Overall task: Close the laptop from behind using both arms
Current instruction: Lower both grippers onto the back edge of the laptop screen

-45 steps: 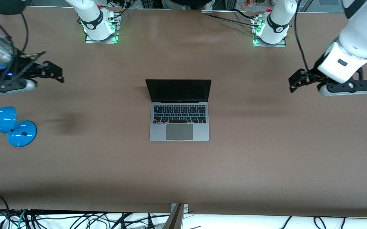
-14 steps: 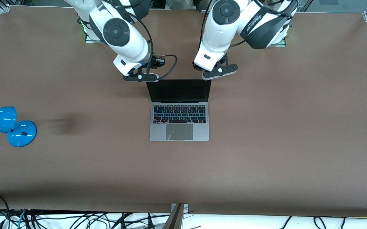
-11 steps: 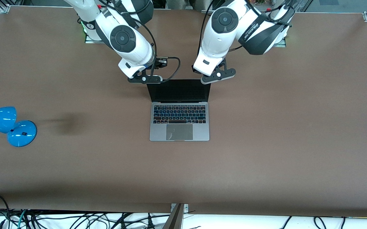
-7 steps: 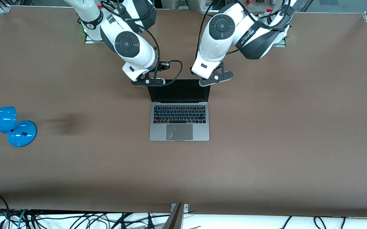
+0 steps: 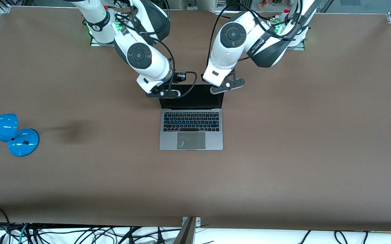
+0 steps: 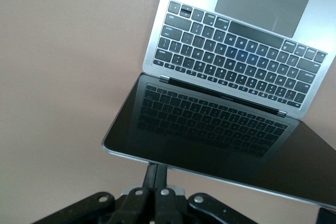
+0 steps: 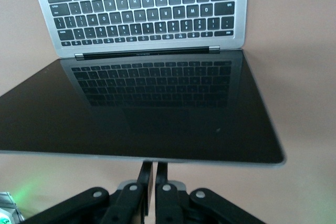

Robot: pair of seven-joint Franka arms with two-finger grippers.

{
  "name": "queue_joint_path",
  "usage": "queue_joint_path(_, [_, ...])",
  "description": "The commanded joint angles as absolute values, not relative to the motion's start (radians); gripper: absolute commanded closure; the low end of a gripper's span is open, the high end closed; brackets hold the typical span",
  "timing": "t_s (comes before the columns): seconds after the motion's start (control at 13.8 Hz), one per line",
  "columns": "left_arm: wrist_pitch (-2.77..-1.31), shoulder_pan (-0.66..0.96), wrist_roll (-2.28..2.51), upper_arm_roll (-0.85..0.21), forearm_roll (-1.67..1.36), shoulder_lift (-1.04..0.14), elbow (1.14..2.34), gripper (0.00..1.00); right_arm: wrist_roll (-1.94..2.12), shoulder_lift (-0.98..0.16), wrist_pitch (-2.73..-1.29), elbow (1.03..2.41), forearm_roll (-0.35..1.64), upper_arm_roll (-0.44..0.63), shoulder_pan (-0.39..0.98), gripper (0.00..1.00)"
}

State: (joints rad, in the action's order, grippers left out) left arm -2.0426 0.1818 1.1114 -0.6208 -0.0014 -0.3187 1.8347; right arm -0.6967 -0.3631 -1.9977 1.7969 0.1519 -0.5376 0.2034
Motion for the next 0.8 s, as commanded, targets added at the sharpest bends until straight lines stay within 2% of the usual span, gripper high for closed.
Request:
queue_joint_path(0.0, [-2.072,0.183,1.120,-0.621,-0.006,-0.327,1.855,1.00,-0.646,-0.345,-2.031,1.818,0.153,-0.512,0.209,0.91])
queue_joint_path(0.29, [-2.082,0.178,1.111,-0.621,-0.006,-0.333,1.853,1.00,-0.623,-0.345,-2.081,1.821,0.153,-0.500,0.209,0.91])
queue_joint_path(0.72, [-1.973,0.166,1.100,-0.624,-0.018,-0.293,1.827,1.00,-0.558,-0.345,-2.150,1.827,0.153,-0.471,0.212,0.91])
